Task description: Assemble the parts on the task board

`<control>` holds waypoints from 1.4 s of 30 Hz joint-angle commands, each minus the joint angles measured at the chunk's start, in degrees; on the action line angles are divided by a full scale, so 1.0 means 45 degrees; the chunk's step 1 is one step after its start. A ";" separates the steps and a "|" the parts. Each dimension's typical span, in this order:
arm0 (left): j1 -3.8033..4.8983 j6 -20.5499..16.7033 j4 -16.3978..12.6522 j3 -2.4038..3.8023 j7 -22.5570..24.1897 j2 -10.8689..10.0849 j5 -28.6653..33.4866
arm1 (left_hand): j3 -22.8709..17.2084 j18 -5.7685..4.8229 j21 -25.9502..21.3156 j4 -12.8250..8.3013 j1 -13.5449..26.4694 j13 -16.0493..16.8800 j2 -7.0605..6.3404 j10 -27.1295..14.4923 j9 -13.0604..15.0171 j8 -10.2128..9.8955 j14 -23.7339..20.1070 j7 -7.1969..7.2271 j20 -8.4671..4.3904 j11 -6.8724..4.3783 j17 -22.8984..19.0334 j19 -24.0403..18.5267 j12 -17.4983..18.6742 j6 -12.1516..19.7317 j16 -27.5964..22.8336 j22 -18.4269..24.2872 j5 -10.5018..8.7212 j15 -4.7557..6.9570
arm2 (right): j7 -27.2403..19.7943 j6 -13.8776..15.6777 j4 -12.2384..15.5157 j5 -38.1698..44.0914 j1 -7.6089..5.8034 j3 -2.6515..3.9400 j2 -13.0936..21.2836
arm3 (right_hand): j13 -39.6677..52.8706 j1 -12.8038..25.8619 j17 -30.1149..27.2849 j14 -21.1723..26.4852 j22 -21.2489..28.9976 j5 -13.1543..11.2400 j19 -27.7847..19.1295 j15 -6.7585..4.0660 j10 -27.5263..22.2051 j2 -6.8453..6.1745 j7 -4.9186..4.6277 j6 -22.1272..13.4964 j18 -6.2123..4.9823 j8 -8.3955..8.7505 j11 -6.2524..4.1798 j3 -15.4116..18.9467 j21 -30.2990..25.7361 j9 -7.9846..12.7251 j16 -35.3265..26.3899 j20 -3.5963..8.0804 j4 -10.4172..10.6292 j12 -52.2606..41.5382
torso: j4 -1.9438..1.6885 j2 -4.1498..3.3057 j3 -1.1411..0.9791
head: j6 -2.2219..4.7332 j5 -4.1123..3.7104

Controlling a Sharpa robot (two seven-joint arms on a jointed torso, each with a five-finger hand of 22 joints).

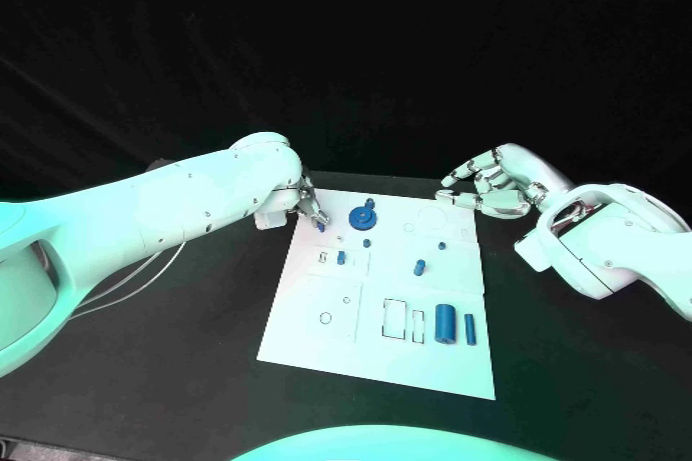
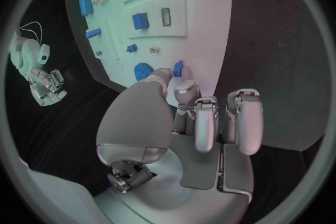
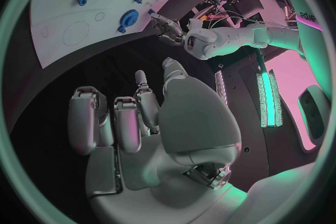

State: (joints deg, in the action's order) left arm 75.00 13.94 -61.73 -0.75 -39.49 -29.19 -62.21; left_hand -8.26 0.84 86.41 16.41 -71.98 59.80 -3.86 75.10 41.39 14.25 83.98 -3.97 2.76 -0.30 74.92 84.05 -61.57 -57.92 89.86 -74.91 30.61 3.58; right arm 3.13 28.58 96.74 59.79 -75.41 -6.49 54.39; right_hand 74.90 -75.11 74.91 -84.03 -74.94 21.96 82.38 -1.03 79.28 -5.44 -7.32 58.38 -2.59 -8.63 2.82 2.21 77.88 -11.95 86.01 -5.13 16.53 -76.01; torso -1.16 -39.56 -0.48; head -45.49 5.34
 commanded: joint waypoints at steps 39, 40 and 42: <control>-0.0222 -0.3547 -0.4114 -0.0067 0.0975 -0.2757 0.3057 | -0.8056 0.0124 0.0130 -0.2491 -0.0382 -0.0051 -0.1638 0.0445 0.0978 0.1755 0.1338 0.0078 -0.0074 -0.0114 0.3350 0.0406 -0.0359 0.0108 0.0031 -0.2272 -0.3129 0.0065 | 0.0008 -0.0244 -0.0048 0.0074 0.0018 -0.0015 0.0057 | 0.0240 0.0146 0.1766 -0.0927 -0.1602 0.0099 -0.0039 -0.0058 0.0010 0.0003 0.0009 -0.0111 -0.0122 -0.0053 -0.0034 0.0075 -0.0024 -0.0016 -0.0059 0.0026 0.0003 -0.0051 | -0.0059 0.0092 -0.0020 | -0.0045 0.0147; -0.0276 -0.3598 -0.4301 -0.0073 0.0995 -0.2863 0.2934 | -0.8110 0.0123 0.0133 -0.2525 -0.0328 -0.0060 -0.1664 0.0453 0.0991 0.1787 0.1338 0.0084 -0.0079 -0.0119 0.3350 0.0409 -0.0355 0.0103 0.0031 -0.2277 -0.3069 0.0070 | 0.0010 -0.0245 -0.0048 0.0074 0.0019 -0.0016 0.0060 | 0.0240 0.0146 0.1766 -0.0927 -0.1602 0.0099 -0.0039 -0.0058 0.0010 0.0003 0.0009 -0.0111 -0.0122 -0.0053 -0.0034 0.0075 -0.0024 -0.0016 -0.0059 0.0026 0.0003 -0.0051 | -0.0061 0.0096 -0.0021 | -0.0051 0.0151; -0.0354 -0.3619 -0.4564 -0.0089 0.1013 -0.3015 0.2642 | -0.8195 0.0119 0.0142 -0.2586 -0.0238 -0.0074 -0.1708 0.0471 0.1011 0.1839 0.1338 0.0096 -0.0088 -0.0130 0.3350 0.0422 -0.0352 0.0094 0.0031 -0.2294 -0.2972 0.0078 | 0.0010 -0.0246 -0.0049 0.0074 0.0020 -0.0018 0.0061 | 0.0240 0.0146 0.1766 -0.0927 -0.1602 0.0099 -0.0039 -0.0058 0.0010 0.0003 0.0009 -0.0111 -0.0122 -0.0053 -0.0034 0.0075 -0.0024 -0.0016 -0.0059 0.0026 0.0003 -0.0051 | -0.0047 0.0087 -0.0018 | -0.0067 0.0174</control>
State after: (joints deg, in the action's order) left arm 73.47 0.13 -81.65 -1.20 -36.14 -42.67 -49.63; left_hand -36.47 0.83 86.75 13.19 -73.40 59.51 -11.57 76.79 41.41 22.27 83.98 -4.57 2.76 -0.93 74.91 84.05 -62.91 -56.91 89.86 -74.91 17.07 3.58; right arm 3.18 28.25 96.50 59.79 -75.38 -6.55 54.66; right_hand 74.94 -75.11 74.95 -84.03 -74.91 22.18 82.38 -1.03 79.28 -5.44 -7.32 58.38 -2.59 -8.62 2.82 2.21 77.88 -11.97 86.01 -5.12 16.53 -76.01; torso -1.40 -39.16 -0.57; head -45.73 5.99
